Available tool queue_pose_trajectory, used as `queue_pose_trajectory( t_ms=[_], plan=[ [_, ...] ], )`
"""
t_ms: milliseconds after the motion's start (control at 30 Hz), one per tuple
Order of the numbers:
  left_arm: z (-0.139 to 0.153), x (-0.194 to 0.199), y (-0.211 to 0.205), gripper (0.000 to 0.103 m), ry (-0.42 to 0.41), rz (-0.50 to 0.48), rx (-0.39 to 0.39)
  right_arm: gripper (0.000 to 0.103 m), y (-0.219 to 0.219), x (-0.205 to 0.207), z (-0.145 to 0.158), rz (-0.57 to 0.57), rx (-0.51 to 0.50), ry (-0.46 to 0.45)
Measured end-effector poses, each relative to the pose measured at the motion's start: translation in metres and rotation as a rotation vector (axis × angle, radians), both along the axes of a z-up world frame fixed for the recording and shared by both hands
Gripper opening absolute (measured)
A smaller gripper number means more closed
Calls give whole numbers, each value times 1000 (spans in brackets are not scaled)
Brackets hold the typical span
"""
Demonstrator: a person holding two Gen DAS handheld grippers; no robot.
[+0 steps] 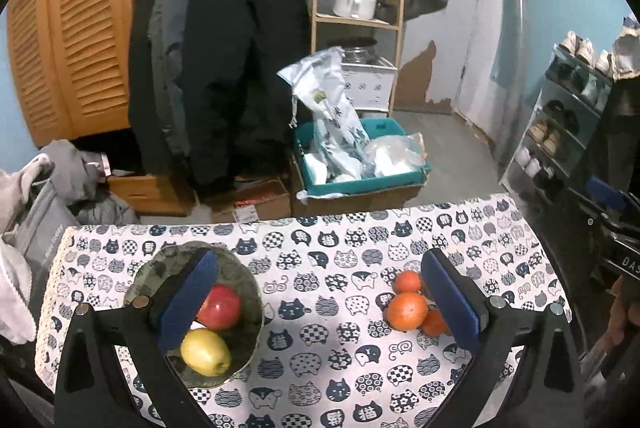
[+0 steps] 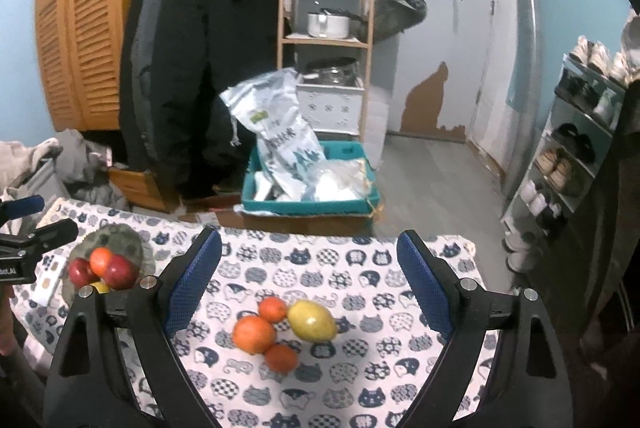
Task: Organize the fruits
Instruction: 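Withdraw both tools from the bowl back toward the remaining fruit, then grasp a large orange with the left tool while the right tool grasps the yellow pomelo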
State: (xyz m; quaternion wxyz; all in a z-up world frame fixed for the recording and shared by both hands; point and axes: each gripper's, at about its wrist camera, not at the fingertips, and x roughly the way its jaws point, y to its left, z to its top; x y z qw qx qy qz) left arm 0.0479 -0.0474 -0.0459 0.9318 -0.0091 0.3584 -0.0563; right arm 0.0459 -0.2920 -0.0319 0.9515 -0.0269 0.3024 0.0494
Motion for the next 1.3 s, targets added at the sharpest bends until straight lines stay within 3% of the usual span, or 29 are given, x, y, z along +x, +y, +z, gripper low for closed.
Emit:
queue_pose_trajectory(
  t_ms=[400, 733, 1300],
  plan=[
    [-25, 17, -42, 102, 65, -69, 24, 88, -33, 3, -24, -66, -6, 63],
    [-68, 33, -65, 102, 165, -97, 63, 88, -35, 15, -60, -54, -26, 160],
    [-153, 62, -97, 102, 375, -110, 50, 88, -50, 38, -139, -71, -15, 376]
  ],
)
